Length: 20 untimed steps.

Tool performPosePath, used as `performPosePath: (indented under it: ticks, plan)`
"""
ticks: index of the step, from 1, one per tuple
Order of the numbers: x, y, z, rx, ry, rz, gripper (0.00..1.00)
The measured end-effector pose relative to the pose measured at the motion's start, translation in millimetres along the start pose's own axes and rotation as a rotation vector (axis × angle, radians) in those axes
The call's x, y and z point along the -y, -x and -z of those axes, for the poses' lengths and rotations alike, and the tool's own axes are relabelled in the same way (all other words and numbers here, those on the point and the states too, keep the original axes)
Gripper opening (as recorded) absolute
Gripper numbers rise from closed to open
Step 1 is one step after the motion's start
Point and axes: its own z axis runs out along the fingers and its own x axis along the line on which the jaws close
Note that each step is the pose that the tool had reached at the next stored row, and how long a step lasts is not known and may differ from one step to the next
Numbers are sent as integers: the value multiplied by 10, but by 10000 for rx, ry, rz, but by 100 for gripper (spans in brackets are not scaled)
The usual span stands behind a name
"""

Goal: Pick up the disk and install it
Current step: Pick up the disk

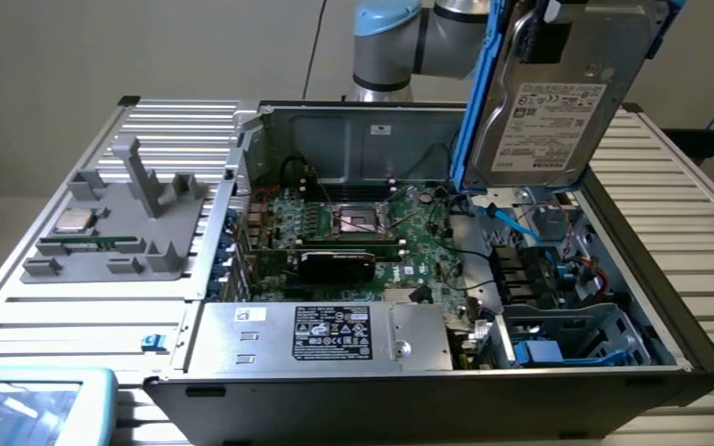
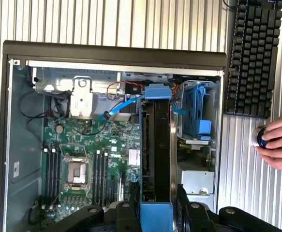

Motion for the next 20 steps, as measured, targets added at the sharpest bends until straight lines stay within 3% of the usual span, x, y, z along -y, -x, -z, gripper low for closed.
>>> performPosePath:
  ticks: [8,16,20]
  plan:
    - [-13,179,-28,0,-2,-54,37]
    - [-146,397,-41,-1,-4,-54,37]
    - [-170,484,-53,-2,-6,-76,37]
